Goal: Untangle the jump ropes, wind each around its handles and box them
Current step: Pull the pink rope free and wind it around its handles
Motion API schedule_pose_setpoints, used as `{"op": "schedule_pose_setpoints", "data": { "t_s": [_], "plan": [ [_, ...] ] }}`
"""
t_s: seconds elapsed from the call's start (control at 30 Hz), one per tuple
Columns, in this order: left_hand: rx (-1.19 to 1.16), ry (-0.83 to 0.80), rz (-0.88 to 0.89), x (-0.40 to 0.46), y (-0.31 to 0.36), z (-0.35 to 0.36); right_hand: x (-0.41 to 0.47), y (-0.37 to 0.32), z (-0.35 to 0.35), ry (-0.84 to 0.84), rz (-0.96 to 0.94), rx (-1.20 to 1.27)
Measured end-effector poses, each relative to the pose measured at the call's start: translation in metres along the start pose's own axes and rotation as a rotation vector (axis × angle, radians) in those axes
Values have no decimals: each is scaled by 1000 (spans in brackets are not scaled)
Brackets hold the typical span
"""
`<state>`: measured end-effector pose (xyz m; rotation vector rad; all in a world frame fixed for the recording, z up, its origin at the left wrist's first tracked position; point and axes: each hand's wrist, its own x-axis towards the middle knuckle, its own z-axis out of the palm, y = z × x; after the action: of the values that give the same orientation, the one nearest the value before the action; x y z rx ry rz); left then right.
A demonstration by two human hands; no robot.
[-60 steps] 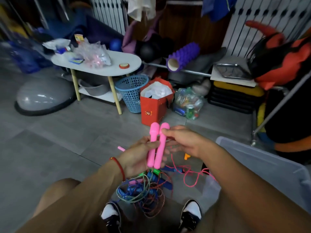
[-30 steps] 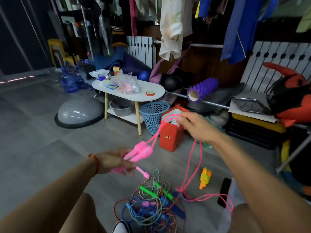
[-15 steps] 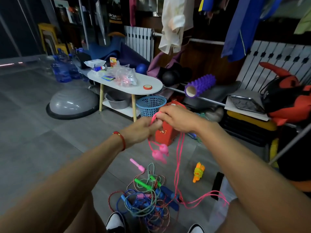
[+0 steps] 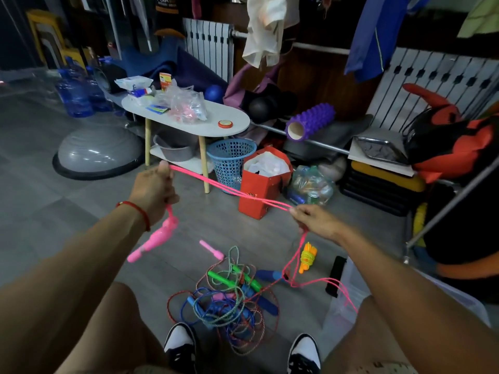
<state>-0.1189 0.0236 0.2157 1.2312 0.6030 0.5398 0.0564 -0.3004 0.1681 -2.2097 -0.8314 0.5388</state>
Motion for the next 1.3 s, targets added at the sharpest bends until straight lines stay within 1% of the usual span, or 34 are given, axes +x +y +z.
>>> {"op": "schedule_pose_setpoints", "data": {
  "t_s": [0.03, 0.1, 0.17, 0.23, 0.33, 0.43, 0.5, 0.53, 0.6, 0.63, 0.7, 0.73, 0.83, 0.87, 0.93, 1.03, 1.1, 1.13, 1.23, 1.3],
  "plan": [
    [-17, 0, -39, -1, -9, 0, 1, -11, -1, 10, -17, -5],
    [-11, -69, -101, -11, -20, 11, 7, -41, -1, 17, -108, -19],
    [59, -155, -88, -22, -25, 29, 17, -75, -2, 38, -237, -76],
    [109, -223, -25, -32, -26, 51, 30, -101, -1, 58, -318, -177],
    [95, -252, 38, -40, -23, 79, 42, -132, 4, 39, -382, -321],
    [63, -343, 33, -44, -17, 91, 45, -147, 5, 134, -405, -343],
    [189, -375, 88, -45, -12, 88, 50, -143, 2, 172, -391, -295],
    [281, -378, 127, -44, -8, 85, 50, -138, 1, 148, -388, -269],
    [416, -348, 198, -40, 2, 76, 46, -123, 2, 51, -362, -222],
    [414, -325, 209, -38, 8, 73, 40, -114, 3, 5, -326, -173],
    [285, -267, 182, -32, 21, 64, 28, -92, 9, -60, -242, -43],
    [190, -233, 155, -29, 28, 59, 24, -75, 12, -72, -191, -27],
    [-91, -140, 96, -13, 51, 32, 13, -12, 23, -138, -3, -176],
    [-149, -111, 94, -6, 57, 20, 9, 9, 27, -155, 65, -223],
    [-180, -34, 101, 4, 62, -1, -1, 43, 33, -138, 156, -235],
    [-43, 106, 104, 12, 51, -18, -10, 58, 31, -66, 196, -143],
    [109, 189, 103, 16, 34, -23, -10, 48, 27, -33, 189, -78],
    [182, 202, 98, 17, 26, -25, -8, 37, 23, -7, 169, -51],
    [394, 155, 64, 14, -3, -21, -2, -8, 5, 32, 72, -40],
    [512, 103, 44, 4, -20, -9, 0, -40, -3, -32, 23, -7]
  ]
}}
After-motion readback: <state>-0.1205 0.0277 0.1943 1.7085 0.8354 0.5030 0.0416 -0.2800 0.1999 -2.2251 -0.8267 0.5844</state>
